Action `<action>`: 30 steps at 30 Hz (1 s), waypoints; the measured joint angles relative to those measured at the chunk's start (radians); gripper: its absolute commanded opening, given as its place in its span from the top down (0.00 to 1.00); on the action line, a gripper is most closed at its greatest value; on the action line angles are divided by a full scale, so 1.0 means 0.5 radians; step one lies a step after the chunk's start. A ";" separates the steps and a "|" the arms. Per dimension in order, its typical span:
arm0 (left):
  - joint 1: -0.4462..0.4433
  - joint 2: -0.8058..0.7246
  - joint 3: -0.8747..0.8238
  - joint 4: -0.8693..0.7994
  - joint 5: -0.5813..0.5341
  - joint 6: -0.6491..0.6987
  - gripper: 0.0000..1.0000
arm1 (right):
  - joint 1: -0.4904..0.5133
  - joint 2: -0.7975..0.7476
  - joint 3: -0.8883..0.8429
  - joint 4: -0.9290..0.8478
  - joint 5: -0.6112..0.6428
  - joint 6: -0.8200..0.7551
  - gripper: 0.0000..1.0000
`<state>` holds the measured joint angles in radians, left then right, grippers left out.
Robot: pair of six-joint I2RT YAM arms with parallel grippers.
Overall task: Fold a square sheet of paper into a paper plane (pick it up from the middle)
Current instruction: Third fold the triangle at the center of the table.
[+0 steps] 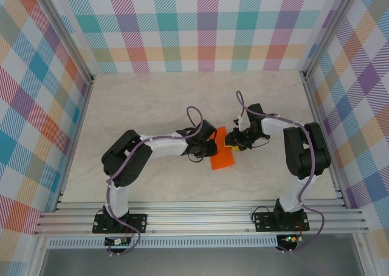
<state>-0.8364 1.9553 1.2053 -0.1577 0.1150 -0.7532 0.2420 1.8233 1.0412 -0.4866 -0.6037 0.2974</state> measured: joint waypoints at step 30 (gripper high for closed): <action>-0.745 -0.088 0.189 -0.410 -0.864 0.770 0.24 | 0.000 -0.002 -0.052 0.076 -0.037 0.166 0.92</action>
<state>-1.2091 1.9114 1.2999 -0.3626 -0.3168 -0.3683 0.2420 1.8225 1.0153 -0.4488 -0.6224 0.3805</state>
